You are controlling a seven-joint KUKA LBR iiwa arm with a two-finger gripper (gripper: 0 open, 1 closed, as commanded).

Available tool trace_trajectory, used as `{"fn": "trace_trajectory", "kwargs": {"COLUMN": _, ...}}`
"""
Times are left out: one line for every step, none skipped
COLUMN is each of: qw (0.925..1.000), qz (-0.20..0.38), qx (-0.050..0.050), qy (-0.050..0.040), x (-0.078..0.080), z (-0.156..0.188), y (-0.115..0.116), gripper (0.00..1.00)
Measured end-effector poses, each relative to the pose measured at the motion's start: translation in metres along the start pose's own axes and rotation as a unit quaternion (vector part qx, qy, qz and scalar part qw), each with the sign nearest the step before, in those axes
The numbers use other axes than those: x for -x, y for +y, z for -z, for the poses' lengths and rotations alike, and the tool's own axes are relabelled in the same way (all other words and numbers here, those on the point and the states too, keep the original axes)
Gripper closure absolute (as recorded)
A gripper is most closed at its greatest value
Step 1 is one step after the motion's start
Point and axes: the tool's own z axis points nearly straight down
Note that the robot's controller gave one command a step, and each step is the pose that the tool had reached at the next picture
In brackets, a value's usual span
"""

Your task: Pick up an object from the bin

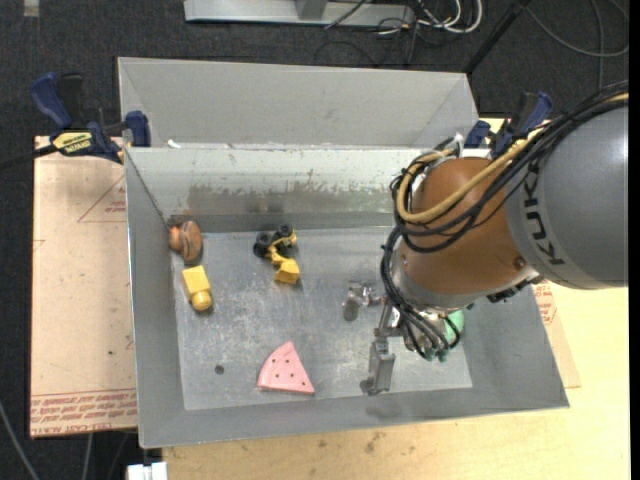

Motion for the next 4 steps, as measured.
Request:
{"fn": "trace_trajectory", "kwargs": {"qw": 1.0000, "qz": -0.001, "qx": 0.000, "qy": -0.0042, "x": 0.002, "z": 0.004, "y": 0.000, "gripper": 0.00}}
{"fn": "trace_trajectory", "kwargs": {"qw": 0.9872, "qz": 0.159, "qx": -0.001, "qy": -0.0061, "x": 0.005, "z": -0.037, "y": 0.034, "gripper": 0.00}}
{"fn": "trace_trajectory", "kwargs": {"qw": 0.9561, "qz": 0.293, "qx": 0.000, "qy": -0.0062, "x": 0.015, "z": -0.055, "y": 0.100, "gripper": 0.00}}
{"fn": "trace_trajectory", "kwargs": {"qw": 0.9448, "qz": 0.328, "qx": -0.002, "qy": -0.0059, "x": 0.019, "z": -0.035, "y": 0.073, "gripper": 0.00}}
